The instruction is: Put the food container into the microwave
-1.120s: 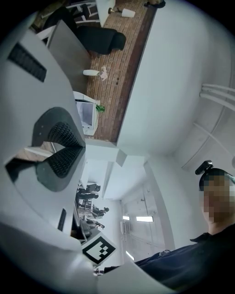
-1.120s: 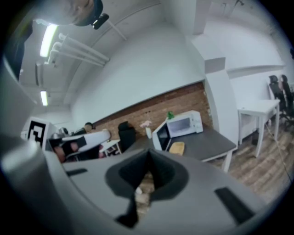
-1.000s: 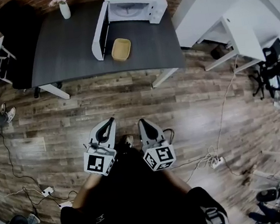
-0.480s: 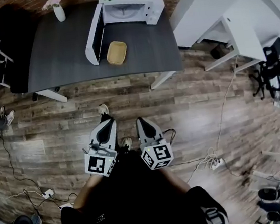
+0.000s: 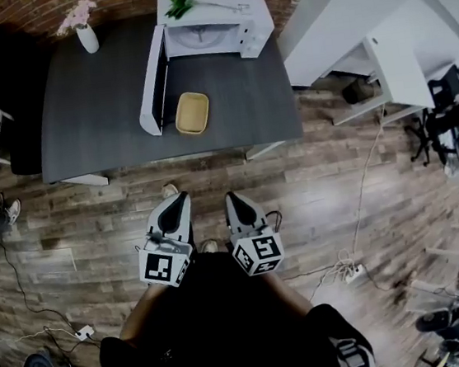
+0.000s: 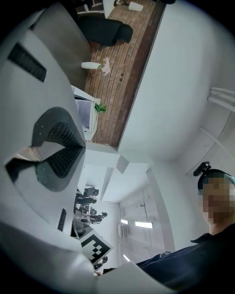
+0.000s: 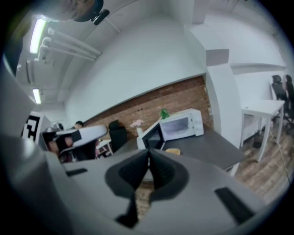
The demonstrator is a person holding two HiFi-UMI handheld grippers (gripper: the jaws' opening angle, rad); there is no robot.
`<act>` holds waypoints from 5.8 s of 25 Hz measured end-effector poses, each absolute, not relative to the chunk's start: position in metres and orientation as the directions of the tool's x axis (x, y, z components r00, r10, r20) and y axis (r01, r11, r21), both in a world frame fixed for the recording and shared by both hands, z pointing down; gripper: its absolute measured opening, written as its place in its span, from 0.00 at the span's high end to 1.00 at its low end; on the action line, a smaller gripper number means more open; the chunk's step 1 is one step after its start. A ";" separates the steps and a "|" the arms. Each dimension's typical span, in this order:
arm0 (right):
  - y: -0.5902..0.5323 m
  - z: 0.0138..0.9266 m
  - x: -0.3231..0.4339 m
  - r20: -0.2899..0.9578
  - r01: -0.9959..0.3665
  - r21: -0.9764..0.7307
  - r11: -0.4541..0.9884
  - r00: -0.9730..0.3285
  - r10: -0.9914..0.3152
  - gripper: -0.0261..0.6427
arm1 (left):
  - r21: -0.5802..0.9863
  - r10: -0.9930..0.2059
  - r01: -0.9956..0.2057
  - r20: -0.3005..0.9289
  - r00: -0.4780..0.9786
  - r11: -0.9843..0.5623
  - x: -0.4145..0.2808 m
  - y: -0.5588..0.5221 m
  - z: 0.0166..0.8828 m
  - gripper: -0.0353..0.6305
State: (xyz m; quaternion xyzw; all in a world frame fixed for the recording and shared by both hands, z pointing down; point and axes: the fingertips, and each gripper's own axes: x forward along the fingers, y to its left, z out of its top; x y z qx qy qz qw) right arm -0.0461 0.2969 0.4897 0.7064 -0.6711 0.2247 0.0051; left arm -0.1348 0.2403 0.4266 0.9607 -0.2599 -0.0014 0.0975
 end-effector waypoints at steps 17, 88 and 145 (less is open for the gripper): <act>0.136 0.523 -0.026 0.450 -0.950 -0.277 -0.142 0.002 -0.893 0.91 | 0.265 -0.449 -0.448 0.061 0.891 -0.854 -0.115 0.079 0.427 0.89; 0.058 0.801 -0.009 0.967 -0.604 -0.123 0.788 -0.252 -0.043 0.87 | 0.335 -0.635 -0.655 0.184 0.750 -0.677 -0.054 -0.056 0.470 0.89; 0.028 0.691 0.114 0.911 -0.527 0.063 0.847 -0.317 -0.265 0.91 | 0.211 -0.681 -0.684 0.100 0.726 -0.698 0.072 -0.030 0.429 0.89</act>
